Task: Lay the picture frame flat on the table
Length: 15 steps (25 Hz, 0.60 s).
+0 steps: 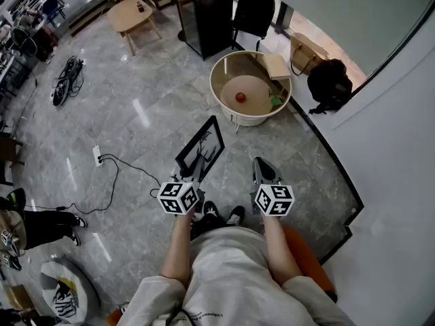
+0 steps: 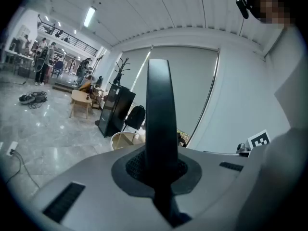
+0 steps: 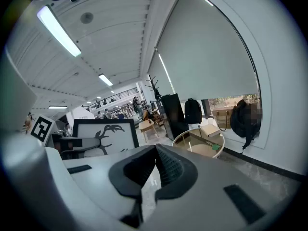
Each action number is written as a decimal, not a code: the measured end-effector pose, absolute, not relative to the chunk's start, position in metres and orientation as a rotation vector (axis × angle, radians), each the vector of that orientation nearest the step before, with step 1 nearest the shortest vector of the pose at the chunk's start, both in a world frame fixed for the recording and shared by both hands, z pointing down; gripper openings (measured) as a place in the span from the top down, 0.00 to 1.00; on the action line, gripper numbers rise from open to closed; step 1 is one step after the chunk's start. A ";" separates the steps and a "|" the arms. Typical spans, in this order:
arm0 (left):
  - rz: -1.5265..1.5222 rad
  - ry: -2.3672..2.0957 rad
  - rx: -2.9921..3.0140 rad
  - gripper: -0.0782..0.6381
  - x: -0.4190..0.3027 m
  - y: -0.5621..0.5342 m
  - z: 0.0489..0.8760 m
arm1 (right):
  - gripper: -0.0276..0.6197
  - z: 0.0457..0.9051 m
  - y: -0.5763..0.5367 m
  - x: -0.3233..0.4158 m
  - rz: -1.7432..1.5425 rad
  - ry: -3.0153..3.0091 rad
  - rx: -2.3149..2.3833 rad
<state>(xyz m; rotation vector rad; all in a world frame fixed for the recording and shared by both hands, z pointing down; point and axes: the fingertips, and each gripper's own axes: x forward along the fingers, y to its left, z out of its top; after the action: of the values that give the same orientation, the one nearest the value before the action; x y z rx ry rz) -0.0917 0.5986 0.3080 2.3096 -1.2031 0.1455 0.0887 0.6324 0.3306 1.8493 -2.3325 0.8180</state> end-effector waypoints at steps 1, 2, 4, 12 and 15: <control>0.139 -1.202 2.315 0.85 -0.088 0.603 0.310 | 0.91 0.332 0.637 0.093 0.807 -2.332 1.855; 0.134 -1.201 2.320 0.85 -0.085 0.606 0.311 | 0.91 0.333 0.641 0.097 0.798 -2.332 1.861; 0.134 -1.201 2.325 0.85 -0.080 0.610 0.314 | 0.91 0.335 0.643 0.105 0.789 -2.331 1.867; 0.110 -1.238 2.289 0.85 -0.078 0.607 0.322 | 0.91 0.342 0.636 0.119 0.815 -2.341 1.860; 0.104 -1.251 2.281 0.85 -0.078 0.596 0.326 | 0.91 0.341 0.627 0.121 0.826 -2.377 1.853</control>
<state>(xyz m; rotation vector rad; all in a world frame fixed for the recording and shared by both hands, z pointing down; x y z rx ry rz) -0.0779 0.5963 0.3257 2.2809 -1.2514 0.1044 0.1208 0.6269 0.3407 1.8531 -2.3770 0.8263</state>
